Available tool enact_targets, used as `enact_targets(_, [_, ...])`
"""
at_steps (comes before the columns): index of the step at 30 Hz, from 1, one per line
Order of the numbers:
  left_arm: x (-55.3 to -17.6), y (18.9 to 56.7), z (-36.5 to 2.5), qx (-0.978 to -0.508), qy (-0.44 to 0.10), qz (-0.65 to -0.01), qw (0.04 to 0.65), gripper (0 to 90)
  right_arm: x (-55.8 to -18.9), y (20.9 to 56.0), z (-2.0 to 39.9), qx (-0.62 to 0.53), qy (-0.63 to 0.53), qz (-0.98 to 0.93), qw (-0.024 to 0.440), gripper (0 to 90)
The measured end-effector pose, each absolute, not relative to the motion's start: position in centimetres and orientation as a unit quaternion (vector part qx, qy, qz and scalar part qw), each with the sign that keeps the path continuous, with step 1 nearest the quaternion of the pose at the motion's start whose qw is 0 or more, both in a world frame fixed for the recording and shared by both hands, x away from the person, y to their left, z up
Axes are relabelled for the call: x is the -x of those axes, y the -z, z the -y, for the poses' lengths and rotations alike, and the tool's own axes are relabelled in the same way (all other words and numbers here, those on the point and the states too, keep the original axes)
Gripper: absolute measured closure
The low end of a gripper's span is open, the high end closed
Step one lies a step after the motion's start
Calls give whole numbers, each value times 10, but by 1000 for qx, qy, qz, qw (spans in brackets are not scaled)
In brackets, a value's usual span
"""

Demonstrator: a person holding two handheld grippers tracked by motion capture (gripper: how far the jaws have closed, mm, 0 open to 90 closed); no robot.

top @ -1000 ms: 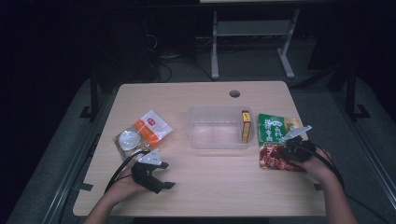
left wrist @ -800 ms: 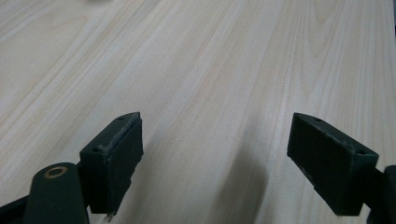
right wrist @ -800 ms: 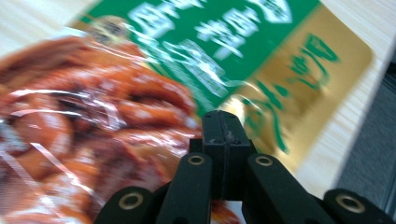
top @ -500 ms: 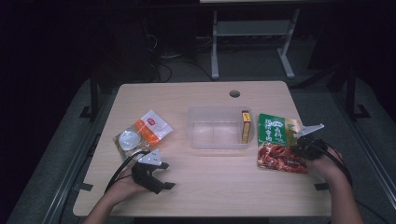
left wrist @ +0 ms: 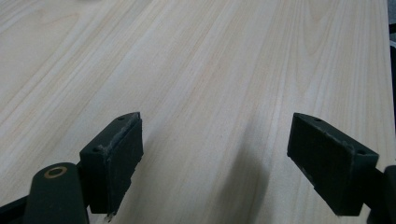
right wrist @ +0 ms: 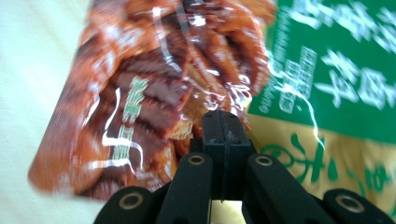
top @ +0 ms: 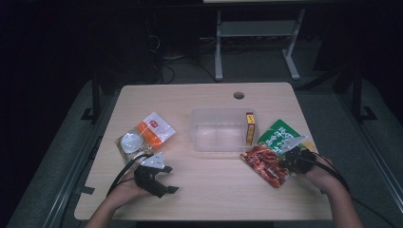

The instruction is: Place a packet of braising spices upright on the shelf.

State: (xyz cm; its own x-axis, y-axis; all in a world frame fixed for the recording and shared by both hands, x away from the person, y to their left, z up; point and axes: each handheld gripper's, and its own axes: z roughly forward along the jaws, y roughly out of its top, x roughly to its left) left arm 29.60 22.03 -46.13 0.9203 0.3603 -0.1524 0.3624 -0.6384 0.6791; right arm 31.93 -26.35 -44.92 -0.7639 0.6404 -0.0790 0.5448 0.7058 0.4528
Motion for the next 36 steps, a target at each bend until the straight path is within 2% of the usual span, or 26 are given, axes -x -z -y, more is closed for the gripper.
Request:
enact_targets(7, [-296, 461, -219, -903, 10, -203, 378, 166, -320, 446, 260, -317, -225, -915, 108, 900])
enact_targets(13, [-297, 460, -217, -904, 14, -201, 378, 165, -340, 434, 280, -368, -235, -883, 173, 900])
enact_targets(18, [-295, 460, -213, -907, 17, -196, 372, 162, -368, 438, 303, -438, -232, -842, 214, 900])
enact_targets(25, [-294, 462, -212, -910, 21, -188, 369, 139, -392, 450, 323, -493, -235, -810, 214, 900])
enact_targets(36, [-292, 463, -210, -911, 26, -183, 368, 140, -396, 462, 322, -492, -230, -814, 209, 900])
